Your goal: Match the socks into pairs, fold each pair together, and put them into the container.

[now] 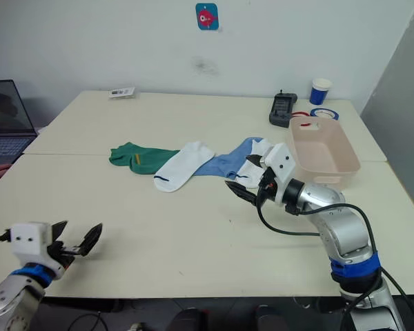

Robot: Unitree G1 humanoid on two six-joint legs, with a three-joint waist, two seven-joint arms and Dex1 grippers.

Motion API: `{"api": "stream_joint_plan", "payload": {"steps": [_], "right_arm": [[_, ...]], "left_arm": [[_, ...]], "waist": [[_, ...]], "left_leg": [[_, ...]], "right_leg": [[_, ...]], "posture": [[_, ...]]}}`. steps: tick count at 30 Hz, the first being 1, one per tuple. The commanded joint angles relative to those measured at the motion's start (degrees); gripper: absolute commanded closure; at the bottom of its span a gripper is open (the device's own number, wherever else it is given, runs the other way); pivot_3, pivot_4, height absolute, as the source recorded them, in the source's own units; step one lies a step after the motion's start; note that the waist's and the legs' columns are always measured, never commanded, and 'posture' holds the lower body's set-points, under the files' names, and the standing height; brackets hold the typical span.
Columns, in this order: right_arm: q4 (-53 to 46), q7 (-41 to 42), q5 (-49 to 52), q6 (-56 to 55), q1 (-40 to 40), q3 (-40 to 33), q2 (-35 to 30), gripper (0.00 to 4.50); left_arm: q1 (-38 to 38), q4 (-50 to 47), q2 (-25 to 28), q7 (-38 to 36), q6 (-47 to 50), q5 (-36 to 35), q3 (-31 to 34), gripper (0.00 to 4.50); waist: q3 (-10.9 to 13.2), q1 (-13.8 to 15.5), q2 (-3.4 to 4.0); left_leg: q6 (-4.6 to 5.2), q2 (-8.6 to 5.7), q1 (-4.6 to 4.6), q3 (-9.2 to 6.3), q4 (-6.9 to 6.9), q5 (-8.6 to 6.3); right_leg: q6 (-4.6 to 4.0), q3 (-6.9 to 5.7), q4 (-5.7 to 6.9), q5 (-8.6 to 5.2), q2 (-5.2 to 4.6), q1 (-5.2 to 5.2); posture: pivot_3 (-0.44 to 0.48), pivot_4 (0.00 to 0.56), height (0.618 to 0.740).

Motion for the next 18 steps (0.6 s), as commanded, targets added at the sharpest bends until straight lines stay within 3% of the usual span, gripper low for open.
{"api": "stream_joint_plan", "payload": {"steps": [1,12,18], "right_arm": [[-2.48,-0.27,0.16,-1.03,1.29,-1.48,-1.09,0.02],[-6.8,-1.81,-0.44,-0.93,7.48,-4.44,-4.51,0.02],[-9.43,-4.1,-0.27,0.09,9.65,-5.4,-4.69,0.02]], "left_arm": [[-6.28,-0.81,2.55,-1.34,-0.19,2.52,-4.68,0.0],[-26.78,11.14,3.86,-7.06,3.51,10.63,-22.0,0.0],[-36.75,21.49,0.02,-5.11,5.68,17.18,-29.26,0.0]], "waist": [[0.0,-0.04,0.0],[0.02,-0.99,0.03],[0.02,-1.19,0.03]], "left_leg": [[0.0,-0.01,0.0,-0.01,-0.01,0.0],[0.0,-0.01,0.0,-0.01,-0.01,0.0],[0.0,-0.04,-0.04,0.03,0.03,0.0]], "right_leg": [[0.0,-0.01,0.01,0.0,0.02,0.0],[0.26,-0.03,0.06,-0.14,0.24,-0.03],[0.27,0.04,0.04,-0.14,0.39,-0.03]], "posture": [[0.0,0.15,0.74],[0.0,0.15,0.74],[0.0,0.15,0.74]]}}
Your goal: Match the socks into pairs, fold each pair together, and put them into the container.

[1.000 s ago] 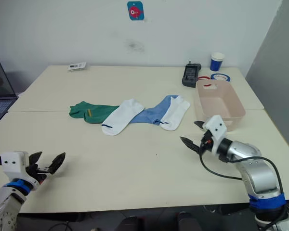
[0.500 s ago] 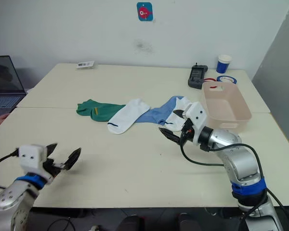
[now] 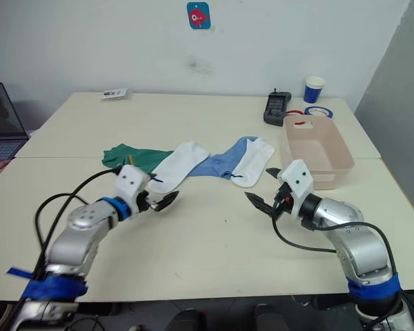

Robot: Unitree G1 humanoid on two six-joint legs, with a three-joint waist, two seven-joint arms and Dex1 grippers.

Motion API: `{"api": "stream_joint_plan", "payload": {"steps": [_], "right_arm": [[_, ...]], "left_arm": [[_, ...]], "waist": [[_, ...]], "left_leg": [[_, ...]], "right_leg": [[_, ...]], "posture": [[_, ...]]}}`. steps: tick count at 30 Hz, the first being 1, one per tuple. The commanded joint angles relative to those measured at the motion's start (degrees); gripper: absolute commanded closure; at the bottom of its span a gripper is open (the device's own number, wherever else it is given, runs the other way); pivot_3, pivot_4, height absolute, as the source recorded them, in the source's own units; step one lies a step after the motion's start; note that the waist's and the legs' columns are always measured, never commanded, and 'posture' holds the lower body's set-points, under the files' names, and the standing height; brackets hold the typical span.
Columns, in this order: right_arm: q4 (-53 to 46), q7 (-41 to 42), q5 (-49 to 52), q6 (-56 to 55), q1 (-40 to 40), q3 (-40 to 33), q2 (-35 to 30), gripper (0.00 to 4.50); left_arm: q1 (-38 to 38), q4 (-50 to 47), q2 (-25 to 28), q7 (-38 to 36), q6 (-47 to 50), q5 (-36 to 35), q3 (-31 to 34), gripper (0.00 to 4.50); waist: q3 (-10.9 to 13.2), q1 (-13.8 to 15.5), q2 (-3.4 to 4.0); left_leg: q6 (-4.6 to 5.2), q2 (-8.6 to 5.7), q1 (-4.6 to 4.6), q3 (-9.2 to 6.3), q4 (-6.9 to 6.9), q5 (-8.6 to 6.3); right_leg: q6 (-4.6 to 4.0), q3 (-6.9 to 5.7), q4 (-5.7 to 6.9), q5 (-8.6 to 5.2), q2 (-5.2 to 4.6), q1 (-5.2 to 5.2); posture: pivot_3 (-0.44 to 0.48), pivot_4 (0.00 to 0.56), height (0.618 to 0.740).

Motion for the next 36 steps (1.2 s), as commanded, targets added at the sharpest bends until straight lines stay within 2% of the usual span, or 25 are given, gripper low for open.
{"api": "stream_joint_plan", "payload": {"steps": [1,3,6,17,19,25,28,31,36], "right_arm": [[-3.48,-1.45,0.2,0.08,0.2,-1.77,-0.46,0.02],[-4.01,-1.95,0.24,0.39,0.37,-1.9,-0.54,0.02],[-4.55,-2.4,0.39,0.87,0.48,-2.49,-0.82,0.0],[-5.12,-3.54,0.84,1.97,0.04,-2.44,-0.79,0.0],[-4.85,-3.69,0.87,1.98,-0.36,-2.24,-0.63,0.0],[-3.9,-3.35,0.98,1.59,-1.16,-1.94,-0.43,0.0],[-3.45,-2.92,1.01,1.38,-1.45,-1.86,-0.5,0.0],[-3.08,-1.97,1.25,1.29,-1.54,-1.95,-0.98,0.0],[-1.96,-1.48,0.97,0.76,-2.25,-1.85,-1.0,0.0]], "left_arm": [[-3.09,2.92,-1.4,1.31,2.68,2.23,-1.61,0.0],[-4.4,4.3,-2.06,1.32,4.2,2.84,-2.4,0.0],[-5.46,5.19,-2.73,2.47,6.54,3.59,-2.28,0.61],[-5.77,4.45,-3.37,4.31,10.92,1.39,0.96,4.07],[-5.77,4.38,-2.76,3.58,10.3,1.29,1.13,4.46],[-4.11,-0.3,-1.75,-0.49,4.28,-0.22,1.81,4.46],[0.27,-6.12,0.21,-5.92,-0.07,-1.13,0.25,4.46],[6.63,-14.25,4.53,-12.44,-2.97,-1.34,-1.68,4.46],[7.22,-11.83,6.42,-12.13,-4.67,-0.46,0.1,4.46]], "waist": [[0.0,-0.37,0.0],[0.0,-0.53,0.0],[0.0,-0.62,0.0],[0.0,-0.65,0.0],[0.0,-0.63,0.0],[0.01,-0.52,-0.01],[0.01,-0.61,-0.01],[0.02,-0.91,0.03],[0.06,-0.27,0.09]], "left_leg": [[0.0,0.01,0.0,-0.01,0.01,0.0],[0.0,0.01,0.01,-0.04,0.01,0.0],[0.0,0.02,0.02,-0.05,0.01,0.0],[-0.01,0.04,0.04,-0.06,0.01,0.01],[-0.01,0.04,0.03,-0.07,0.01,0.01],[-0.01,0.04,0.01,-0.06,0.01,0.01],[-0.01,0.07,0.02,-0.06,0.0,0.01],[-0.02,0.1,0.04,-0.06,-0.02,0.01],[-0.02,0.11,0.03,-0.04,-0.03,0.01]], "right_leg": [[0.0,0.04,-0.01,0.0,0.0,0.0],[0.01,0.03,0.0,0.0,-0.01,0.0],[0.01,0.02,0.01,0.0,-0.01,0.0],[0.01,0.01,0.03,0.0,-0.04,0.0],[0.01,0.01,0.03,0.0,-0.04,0.0],[0.01,0.0,0.02,0.0,-0.09,0.0],[0.0,0.04,0.01,0.01,-0.19,0.0],[-0.01,0.08,0.02,0.01,-0.19,-0.02],[0.01,-0.08,0.03,-0.01,-0.21,-0.01]], "posture": [[0.0,0.15,0.74],[0.0,0.15,0.74],[0.0,0.15,0.74],[0.0,0.15,0.74],[0.0,0.15,0.74],[0.0,0.15,0.74],[0.0,0.15,0.74],[0.0,0.15,0.74],[0.0,0.15,0.74]]}}
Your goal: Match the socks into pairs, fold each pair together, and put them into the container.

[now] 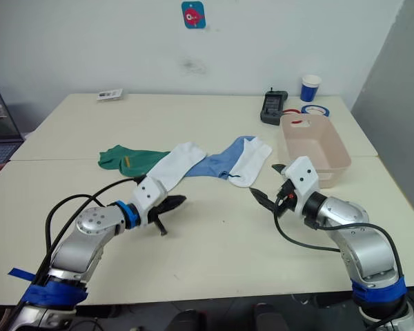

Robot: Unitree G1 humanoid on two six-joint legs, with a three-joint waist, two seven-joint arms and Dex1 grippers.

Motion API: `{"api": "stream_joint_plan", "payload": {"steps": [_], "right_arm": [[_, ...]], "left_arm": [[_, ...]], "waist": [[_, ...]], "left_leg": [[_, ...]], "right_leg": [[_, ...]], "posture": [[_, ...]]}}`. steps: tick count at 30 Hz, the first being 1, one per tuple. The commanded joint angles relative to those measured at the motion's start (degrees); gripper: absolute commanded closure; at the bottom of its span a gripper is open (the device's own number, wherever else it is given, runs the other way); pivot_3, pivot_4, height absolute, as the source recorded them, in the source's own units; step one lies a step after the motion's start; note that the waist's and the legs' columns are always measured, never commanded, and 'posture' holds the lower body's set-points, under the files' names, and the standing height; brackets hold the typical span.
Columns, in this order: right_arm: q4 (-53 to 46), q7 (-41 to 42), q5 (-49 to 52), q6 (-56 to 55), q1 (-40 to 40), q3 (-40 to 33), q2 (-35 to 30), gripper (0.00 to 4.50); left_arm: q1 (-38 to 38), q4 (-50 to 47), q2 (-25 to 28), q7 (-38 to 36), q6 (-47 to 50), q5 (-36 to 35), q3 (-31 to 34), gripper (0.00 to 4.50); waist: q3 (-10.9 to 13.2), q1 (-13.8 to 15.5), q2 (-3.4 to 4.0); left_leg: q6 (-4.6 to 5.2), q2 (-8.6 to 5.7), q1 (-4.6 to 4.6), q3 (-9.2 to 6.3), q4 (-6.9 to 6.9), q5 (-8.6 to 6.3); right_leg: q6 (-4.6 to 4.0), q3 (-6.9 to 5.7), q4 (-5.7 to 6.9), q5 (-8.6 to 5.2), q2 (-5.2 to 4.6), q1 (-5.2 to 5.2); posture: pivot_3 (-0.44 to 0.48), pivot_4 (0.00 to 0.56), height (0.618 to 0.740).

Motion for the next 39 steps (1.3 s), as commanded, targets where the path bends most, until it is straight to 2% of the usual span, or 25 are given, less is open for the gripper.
{"api": "stream_joint_plan", "payload": {"steps": [1,4,7,12,20,28,32,39], "right_arm": [[-0.68,0.44,0.72,-1.39,-1.52,-0.88,0.12,0.0],[-0.81,0.33,0.63,-1.35,-1.71,-0.49,0.37,0.0],[-1.22,0.6,0.77,-1.17,-1.78,-0.37,0.29,0.0],[-2.21,2.01,1.44,-0.37,-2.04,-0.29,-0.63,0.0],[-6.68,6.05,5.31,4.49,-2.3,0.65,-3.69,0.0],[-7.87,6.23,6.13,5.7,-2.62,1.3,-4.41,0.0],[-7.62,5.87,5.77,5.17,-2.23,1.53,-4.13,0.0],[-6.89,5.77,5.04,3.53,-1.19,1.6,-3.98,0.0]], "left_arm": [[-2.47,1.43,0.08,1.26,-2.01,-0.51,3.08,4.46],[-4.84,3.94,-1.24,3.17,-1.98,-0.91,4.24,4.46],[-7.38,8.15,-2.51,6.27,-0.77,-0.24,5.48,3.97],[-10.9,13.54,-4.99,8.68,4.89,-0.96,5.78,2.48],[-12.59,13.59,-5.72,11.53,13.47,1.74,4.29,0.01],[-16.17,19.9,-7.41,13.78,14.5,3.89,2.98,0.01],[-17.26,22.46,-7.38,13.34,14.47,4.52,1.92,0.91],[-17.26,22.77,-6.95,11.78,14.4,4.15,1.28,3.09]], "waist": [[0.0,0.06,0.0],[0.0,0.04,-0.01],[0.0,-0.01,-0.01],[0.0,-0.13,-0.02],[0.01,-0.27,-0.03],[0.01,-0.16,-0.03],[0.0,-0.13,-0.03],[0.0,-0.21,-0.03]], "left_leg": [[0.0,-0.03,0.0,0.01,0.0,0.0],[0.01,-0.07,-0.06,0.02,0.03,-0.01],[0.02,-0.09,-0.05,0.01,0.02,-0.01],[0.01,-0.08,-0.05,0.01,0.03,-0.01],[0.01,-0.07,-0.04,-0.06,0.03,-0.01],[0.01,-0.08,-0.05,-0.05,0.04,-0.01],[0.01,-0.09,-0.04,-0.04,0.04,0.0],[0.01,-0.08,-0.01,-0.04,0.04,0.0]], "right_leg": [[0.01,0.03,-0.01,0.0,0.0,0.01],[0.02,0.04,-0.06,-0.01,0.02,0.01],[0.04,0.09,-0.06,-0.01,0.04,0.0],[0.04,0.02,-0.03,0.0,0.06,0.0],[0.04,0.05,-0.03,0.0,0.15,0.0],[0.04,0.05,-0.03,0.0,0.14,0.01],[0.04,0.03,-0.03,0.0,0.14,0.02],[0.04,0.04,-0.02,0.0,0.14,0.02]], "posture": [[0.0,0.15,0.74],[0.0,0.15,0.74],[0.0,0.15,0.74],[0.0,0.15,0.74],[0.0,0.15,0.74],[0.0,0.15,0.74],[0.0,0.15,0.74],[0.0,0.15,0.74]]}}
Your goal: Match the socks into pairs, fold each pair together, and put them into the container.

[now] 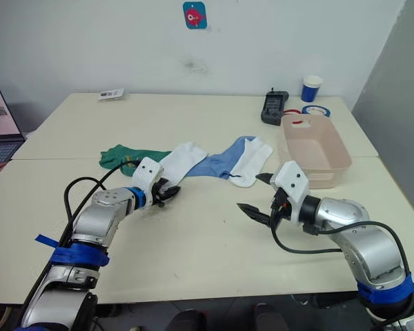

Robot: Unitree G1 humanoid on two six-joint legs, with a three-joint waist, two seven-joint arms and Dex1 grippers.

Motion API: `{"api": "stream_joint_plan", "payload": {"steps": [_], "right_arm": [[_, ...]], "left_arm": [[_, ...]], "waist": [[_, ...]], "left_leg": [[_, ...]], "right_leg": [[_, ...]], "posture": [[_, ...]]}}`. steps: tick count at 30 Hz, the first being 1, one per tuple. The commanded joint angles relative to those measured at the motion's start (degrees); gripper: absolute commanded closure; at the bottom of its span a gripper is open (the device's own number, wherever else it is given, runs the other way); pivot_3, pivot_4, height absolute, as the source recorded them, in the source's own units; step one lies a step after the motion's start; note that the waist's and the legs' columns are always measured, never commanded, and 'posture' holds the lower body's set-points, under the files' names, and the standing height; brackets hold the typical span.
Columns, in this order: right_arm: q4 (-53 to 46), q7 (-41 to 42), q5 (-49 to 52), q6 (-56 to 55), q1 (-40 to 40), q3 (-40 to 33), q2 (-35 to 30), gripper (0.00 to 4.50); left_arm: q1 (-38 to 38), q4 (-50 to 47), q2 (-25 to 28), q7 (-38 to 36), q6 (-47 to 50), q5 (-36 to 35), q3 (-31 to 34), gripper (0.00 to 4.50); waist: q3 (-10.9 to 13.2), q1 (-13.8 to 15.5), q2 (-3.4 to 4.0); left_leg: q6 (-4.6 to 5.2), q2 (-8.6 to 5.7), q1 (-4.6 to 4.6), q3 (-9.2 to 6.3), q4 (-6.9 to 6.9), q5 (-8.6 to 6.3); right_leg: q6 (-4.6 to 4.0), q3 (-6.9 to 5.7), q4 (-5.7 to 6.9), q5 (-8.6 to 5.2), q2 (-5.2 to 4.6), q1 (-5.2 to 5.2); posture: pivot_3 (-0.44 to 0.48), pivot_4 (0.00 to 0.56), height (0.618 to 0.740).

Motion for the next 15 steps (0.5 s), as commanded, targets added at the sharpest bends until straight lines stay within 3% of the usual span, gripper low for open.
{"api": "stream_joint_plan", "payload": {"steps": [1,5,12,15], "right_arm": [[-1.38,-0.2,0.14,-1.78,0.23,-0.67,0.07,0.0],[-1.53,-0.35,0.13,-1.92,0.44,-0.8,0.13,0.0],[-1.65,-0.68,0.55,-1.18,-0.37,-0.88,0.2,0.0],[-1.55,-0.82,0.7,-0.78,-1.0,-0.67,0.38,0.0]], "left_arm": [[-0.06,0.68,0.72,0.2,0.14,0.99,-0.08,3.38],[0.14,0.74,1.77,-0.28,-0.5,0.82,0.51,4.49],[1.1,-0.67,4.38,-1.56,-2.49,0.06,1.52,4.49],[2.47,-5.92,5.24,-6.24,-4.49,-3.53,2.61,4.49]], "waist": [[0.0,-0.06,0.0],[0.0,-0.13,0.0],[0.0,-0.14,0.0],[0.01,-0.15,-0.01]], "left_leg": [[0.0,0.0,0.0,0.0,0.0,0.0],[0.0,0.0,0.02,0.0,0.0,0.0],[0.0,0.01,0.01,-0.01,0.0,0.0],[0.0,0.04,0.0,0.0,0.0,0.0]], "right_leg": [[0.0,0.01,0.0,0.0,0.0,0.0],[0.0,0.03,0.0,0.0,0.0,0.0],[0.0,0.03,0.0,0.0,-0.01,-0.01],[0.0,0.03,0.0,0.0,-0.03,-0.02]], "posture": [[0.0,0.15,0.74],[0.0,0.15,0.74],[0.0,0.15,0.74],[0.0,0.15,0.74]]}}
